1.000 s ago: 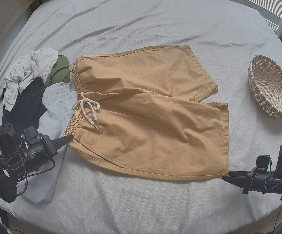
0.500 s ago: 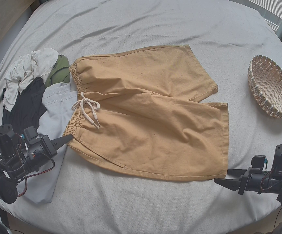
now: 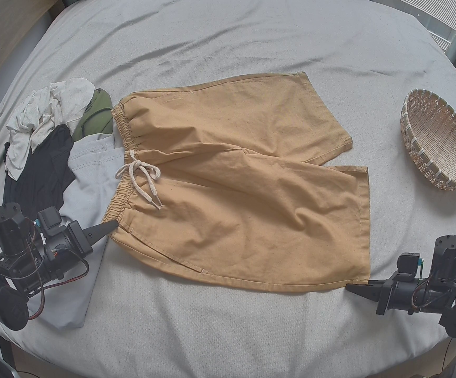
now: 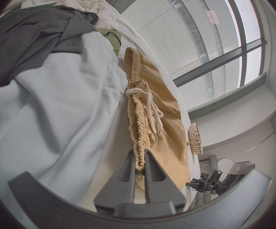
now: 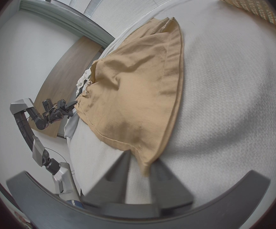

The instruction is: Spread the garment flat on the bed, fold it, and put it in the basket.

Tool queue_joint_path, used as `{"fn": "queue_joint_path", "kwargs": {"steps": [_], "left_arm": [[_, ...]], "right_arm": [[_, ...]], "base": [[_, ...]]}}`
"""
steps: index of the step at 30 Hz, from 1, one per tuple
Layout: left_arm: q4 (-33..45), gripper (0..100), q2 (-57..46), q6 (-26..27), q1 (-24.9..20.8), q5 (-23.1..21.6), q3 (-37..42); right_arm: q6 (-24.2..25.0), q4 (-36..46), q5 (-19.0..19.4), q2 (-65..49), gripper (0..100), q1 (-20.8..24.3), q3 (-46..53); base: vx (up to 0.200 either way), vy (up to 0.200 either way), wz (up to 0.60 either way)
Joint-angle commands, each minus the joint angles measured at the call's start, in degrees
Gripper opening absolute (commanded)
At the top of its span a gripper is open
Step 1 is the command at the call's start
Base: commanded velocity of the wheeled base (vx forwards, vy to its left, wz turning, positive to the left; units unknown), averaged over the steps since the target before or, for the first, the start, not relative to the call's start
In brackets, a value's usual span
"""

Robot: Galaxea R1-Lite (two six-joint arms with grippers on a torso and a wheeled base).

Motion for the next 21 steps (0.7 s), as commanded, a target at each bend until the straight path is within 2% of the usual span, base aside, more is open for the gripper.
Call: {"fn": "queue_joint_path", "kwargs": {"steps": [1,5,10,13,18,21], "left_arm": [[0.0,0,0.0,-0.2,0.1,-0.4,0.7],[0.0,0,-0.7,-0.3,0.3,-2.3,3.3],[0.4,0,-0.6,0.5,0.2,-5.5,7.5],[0.9,0,-0.5,1.5,0.0,-5.9,9.1],[2.0,0,0.0,6.9,-0.5,-6.0,13.6],[3.3,0,-0.7,7.7,0.0,-6.0,14.1]], "right_arm": [[2.7,0.8,-1.5,-4.2,0,0.4,1.0],[5.9,4.0,-2.0,-9.7,0,0.7,1.0],[5.9,11.4,-2.0,-14.3,0,0.1,1.0],[5.9,14.3,-2.0,-15.9,0,-0.5,1.0],[5.8,19.6,-2.0,-18.0,0,-2.3,1.0],[5.7,21.6,-2.0,-19.2,0,-2.7,1.0]], "base": [[0.0,0.0,0.0],[0.0,0.0,0.0],[0.0,0.0,0.0],[0.0,0.0,0.0],[0.0,0.0,0.0],[0.0,0.0,0.0]]}}
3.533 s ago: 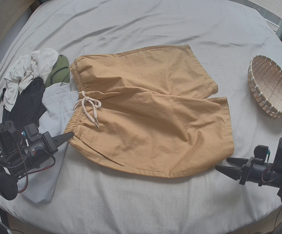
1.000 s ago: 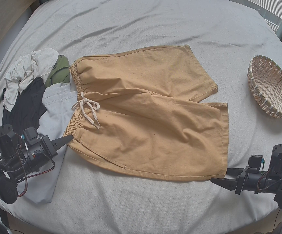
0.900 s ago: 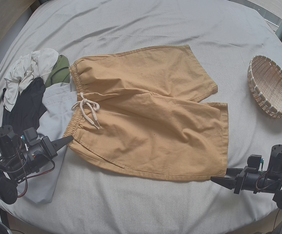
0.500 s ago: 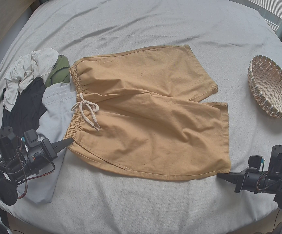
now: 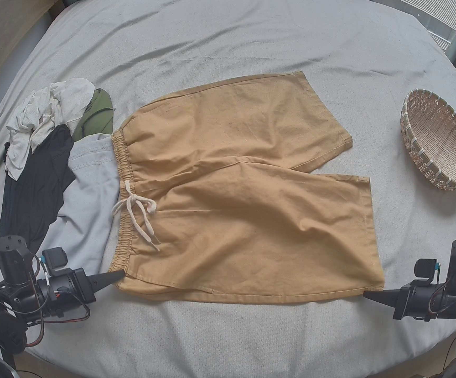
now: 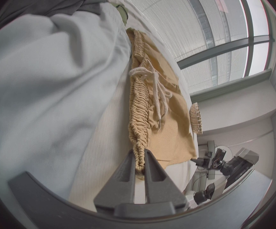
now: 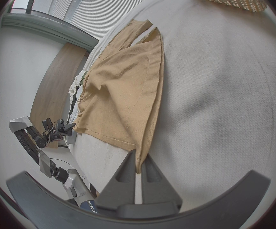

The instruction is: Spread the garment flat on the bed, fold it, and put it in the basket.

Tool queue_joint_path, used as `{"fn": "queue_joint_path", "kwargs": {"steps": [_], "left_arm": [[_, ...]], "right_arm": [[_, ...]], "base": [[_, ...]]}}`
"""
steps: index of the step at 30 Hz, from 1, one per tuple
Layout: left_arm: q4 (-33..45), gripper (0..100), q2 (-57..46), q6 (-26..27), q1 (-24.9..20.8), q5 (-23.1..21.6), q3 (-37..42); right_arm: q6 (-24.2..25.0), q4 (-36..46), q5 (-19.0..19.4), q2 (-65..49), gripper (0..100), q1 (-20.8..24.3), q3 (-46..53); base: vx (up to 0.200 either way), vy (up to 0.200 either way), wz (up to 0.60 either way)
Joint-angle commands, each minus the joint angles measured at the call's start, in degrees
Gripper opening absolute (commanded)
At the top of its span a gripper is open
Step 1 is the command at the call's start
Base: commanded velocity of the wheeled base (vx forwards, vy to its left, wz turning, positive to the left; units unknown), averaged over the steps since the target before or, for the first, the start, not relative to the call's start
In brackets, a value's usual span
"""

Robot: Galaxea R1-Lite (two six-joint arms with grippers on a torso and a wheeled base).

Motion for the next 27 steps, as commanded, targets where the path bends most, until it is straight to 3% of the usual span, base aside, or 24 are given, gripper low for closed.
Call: {"fn": "queue_joint_path", "kwargs": {"steps": [1,14,27], "left_arm": [[1.0,0,-0.3,0.6,0.3,-0.1,1.9],[17.8,0,-14.0,0.8,-1.9,-3.4,1.9],[41.3,0,-27.9,6.8,-5.0,-3.4,1.9]], "right_arm": [[-0.1,1.2,0.0,-3.2,0,-0.9,1.0],[-0.6,16.7,0.0,-13.3,0,-0.3,1.0],[-4.3,37.8,0.0,-31.5,0,0.7,0.6]], "base": [[0.0,0.0,0.0],[0.0,0.0,0.0],[0.0,0.0,0.0]]}}
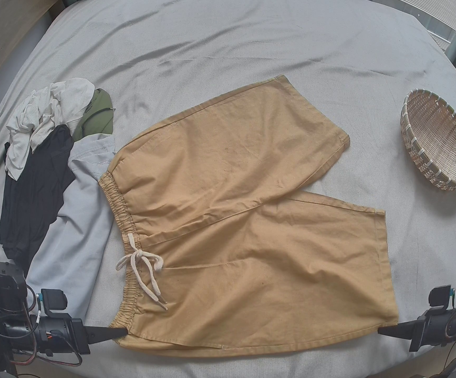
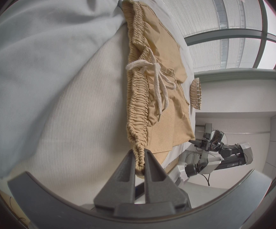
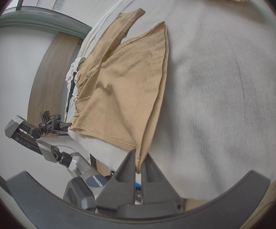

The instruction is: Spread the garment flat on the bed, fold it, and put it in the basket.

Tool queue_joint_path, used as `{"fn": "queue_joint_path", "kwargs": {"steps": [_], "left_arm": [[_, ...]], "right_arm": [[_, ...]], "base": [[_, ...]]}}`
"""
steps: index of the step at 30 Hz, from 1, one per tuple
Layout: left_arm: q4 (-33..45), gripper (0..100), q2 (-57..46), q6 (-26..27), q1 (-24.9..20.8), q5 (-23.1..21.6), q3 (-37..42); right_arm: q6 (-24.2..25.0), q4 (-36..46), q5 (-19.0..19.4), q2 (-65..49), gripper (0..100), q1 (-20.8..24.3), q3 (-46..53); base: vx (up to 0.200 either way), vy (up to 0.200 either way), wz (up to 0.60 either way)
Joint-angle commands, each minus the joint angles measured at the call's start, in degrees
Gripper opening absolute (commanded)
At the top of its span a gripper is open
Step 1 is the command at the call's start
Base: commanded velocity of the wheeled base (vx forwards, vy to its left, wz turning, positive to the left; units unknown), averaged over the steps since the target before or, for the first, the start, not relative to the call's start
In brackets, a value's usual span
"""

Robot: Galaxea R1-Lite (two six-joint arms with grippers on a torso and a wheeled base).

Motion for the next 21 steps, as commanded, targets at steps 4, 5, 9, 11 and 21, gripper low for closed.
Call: {"fn": "queue_joint_path", "kwargs": {"steps": [4,5,9,11,21], "left_arm": [[8.2,0,-10.4,1.2,-1.0,0.0,0.9],[10.2,0,-12.0,1.2,-1.0,0.1,0.8],[10.8,0,-13.5,1.1,-0.9,0.0,0.2],[10.4,0,-13.8,1.0,-0.9,0.3,-1.6],[9.8,0,-14.3,-2.1,-0.1,1.5,-15.3]], "right_arm": [[-0.6,7.7,0.0,-12.6,0,0.3,0.2],[-0.5,8.4,0.0,-13.0,0,0.2,-0.4],[-0.2,8.0,0.1,-12.6,0,-0.2,-3.9],[0.3,8.0,0.1,-12.2,0,-0.5,-8.3],[2.4,7.0,0.2,-3.3,0,-1.6,-28.7]], "base": [[0.0,0.0,0.0],[0.0,0.0,0.0],[0.0,0.0,0.0],[0.0,0.0,0.0],[0.0,0.0,0.0]]}}
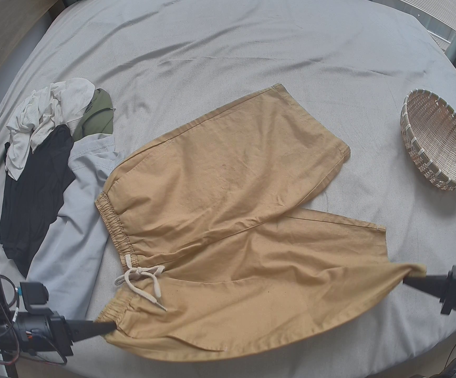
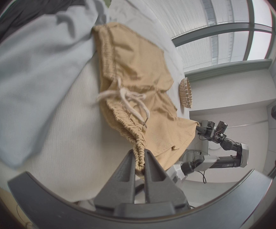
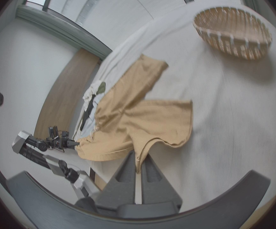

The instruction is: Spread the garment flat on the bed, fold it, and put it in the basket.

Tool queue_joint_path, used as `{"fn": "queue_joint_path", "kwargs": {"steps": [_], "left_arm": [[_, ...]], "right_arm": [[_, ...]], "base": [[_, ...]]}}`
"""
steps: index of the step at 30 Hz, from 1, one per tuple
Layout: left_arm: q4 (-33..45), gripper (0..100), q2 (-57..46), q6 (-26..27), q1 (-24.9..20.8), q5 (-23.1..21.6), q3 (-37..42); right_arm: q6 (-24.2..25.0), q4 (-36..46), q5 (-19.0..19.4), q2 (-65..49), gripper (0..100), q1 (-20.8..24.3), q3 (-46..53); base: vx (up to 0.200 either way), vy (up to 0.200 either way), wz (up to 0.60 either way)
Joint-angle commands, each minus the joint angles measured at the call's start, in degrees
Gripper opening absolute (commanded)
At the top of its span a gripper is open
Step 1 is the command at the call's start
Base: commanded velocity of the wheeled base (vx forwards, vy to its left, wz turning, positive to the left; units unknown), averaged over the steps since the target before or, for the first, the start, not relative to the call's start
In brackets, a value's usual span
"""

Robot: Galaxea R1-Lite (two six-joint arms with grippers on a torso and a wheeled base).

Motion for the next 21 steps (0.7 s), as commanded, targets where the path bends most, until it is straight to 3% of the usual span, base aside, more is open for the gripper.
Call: {"fn": "queue_joint_path", "kwargs": {"steps": [1,8,21], "left_arm": [[-0.3,0,-0.8,-1.8,0.4,1.0,-9.0],[-3.1,0,0.0,-4.4,0.4,4.9,-12.2],[-4.2,0,1.3,-11.1,3.6,6.1,-16.8]], "right_arm": [[0.8,-0.9,0.1,6.7,0,-0.6,-10.1],[1.0,-2.4,-0.8,14.0,0,-0.1,-22.9],[1.1,-2.1,-4.5,23.8,0,4.3,-38.6]], "base": [[0.0,0.0,0.0],[0.0,0.0,0.0],[0.0,0.0,0.0]]}}
